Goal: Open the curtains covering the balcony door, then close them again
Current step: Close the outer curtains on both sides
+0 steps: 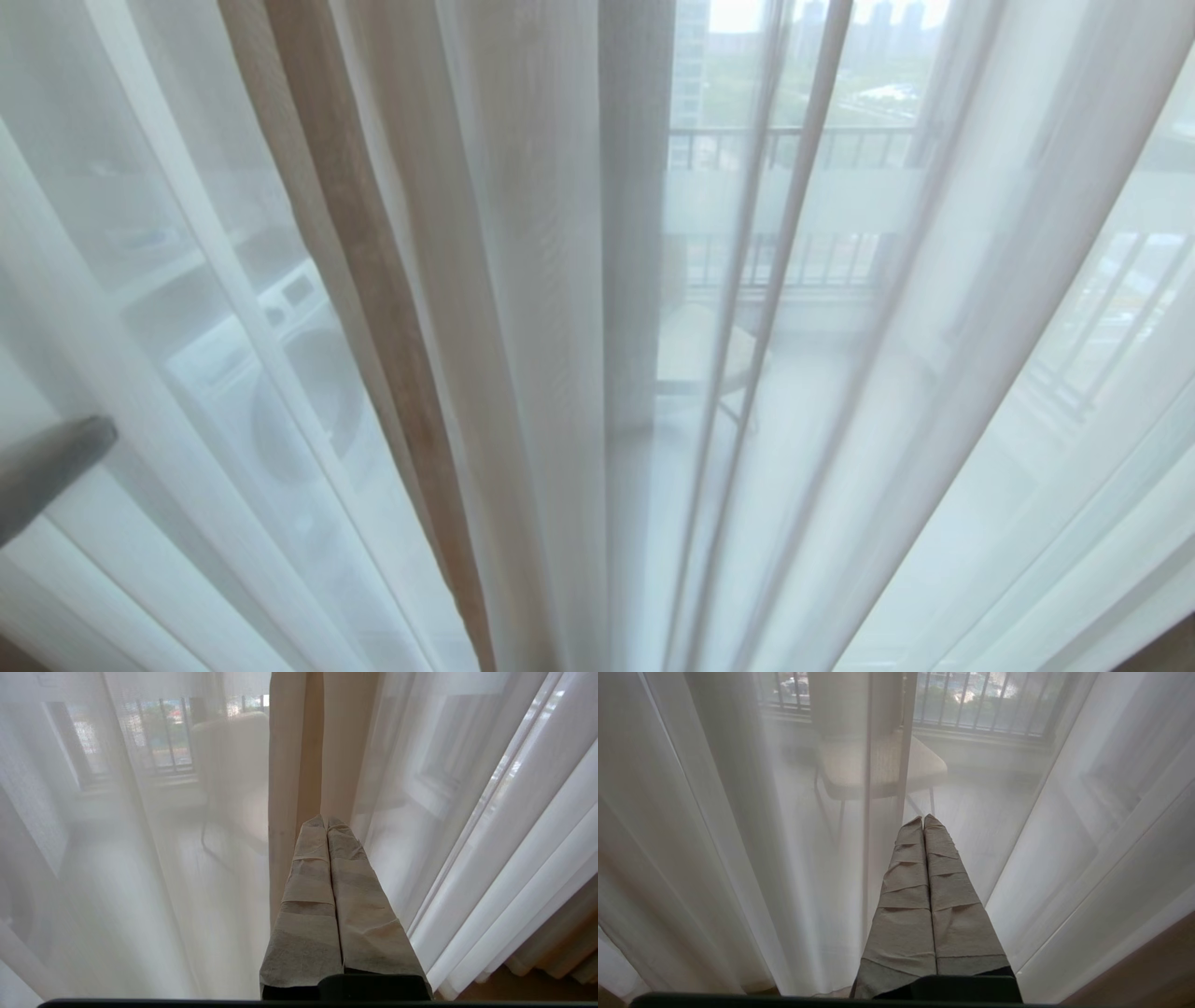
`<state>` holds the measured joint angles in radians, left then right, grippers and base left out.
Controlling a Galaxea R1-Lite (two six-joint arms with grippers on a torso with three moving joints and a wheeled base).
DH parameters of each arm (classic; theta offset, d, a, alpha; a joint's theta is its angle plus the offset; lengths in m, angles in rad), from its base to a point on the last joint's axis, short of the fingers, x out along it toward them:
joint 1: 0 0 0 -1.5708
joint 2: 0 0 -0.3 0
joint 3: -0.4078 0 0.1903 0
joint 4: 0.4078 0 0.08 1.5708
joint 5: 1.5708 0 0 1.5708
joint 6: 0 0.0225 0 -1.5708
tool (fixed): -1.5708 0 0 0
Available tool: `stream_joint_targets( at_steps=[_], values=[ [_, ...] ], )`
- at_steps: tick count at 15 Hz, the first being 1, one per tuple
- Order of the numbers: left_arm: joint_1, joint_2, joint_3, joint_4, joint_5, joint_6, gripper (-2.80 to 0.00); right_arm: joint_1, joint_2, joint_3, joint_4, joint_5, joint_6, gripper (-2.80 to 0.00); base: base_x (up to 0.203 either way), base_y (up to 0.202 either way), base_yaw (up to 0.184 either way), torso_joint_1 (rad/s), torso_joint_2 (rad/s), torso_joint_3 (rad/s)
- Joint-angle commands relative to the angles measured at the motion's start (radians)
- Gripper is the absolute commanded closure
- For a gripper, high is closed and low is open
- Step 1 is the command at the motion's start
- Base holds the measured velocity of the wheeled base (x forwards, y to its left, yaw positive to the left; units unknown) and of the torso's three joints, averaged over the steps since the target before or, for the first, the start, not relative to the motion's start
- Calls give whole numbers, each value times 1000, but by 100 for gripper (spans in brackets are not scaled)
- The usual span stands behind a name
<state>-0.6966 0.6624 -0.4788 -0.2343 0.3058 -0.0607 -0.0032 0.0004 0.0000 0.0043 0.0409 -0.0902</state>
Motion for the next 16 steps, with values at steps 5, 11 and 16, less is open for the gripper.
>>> stream_joint_targets(
  at_steps=[5,11,16],
  values=[
    [150,-212,72,94,34,-5,0,0,0,0,0,1,0,0,0,0,0,0,0,0],
    [478,-253,145,186,-96,-84,0,0,0,0,0,1,0,0,0,0,0,0,0,0],
    [681,-384,307,197,-317,-60,0,0,0,0,0,1,0,0,0,0,0,0,0,0]
  ],
)
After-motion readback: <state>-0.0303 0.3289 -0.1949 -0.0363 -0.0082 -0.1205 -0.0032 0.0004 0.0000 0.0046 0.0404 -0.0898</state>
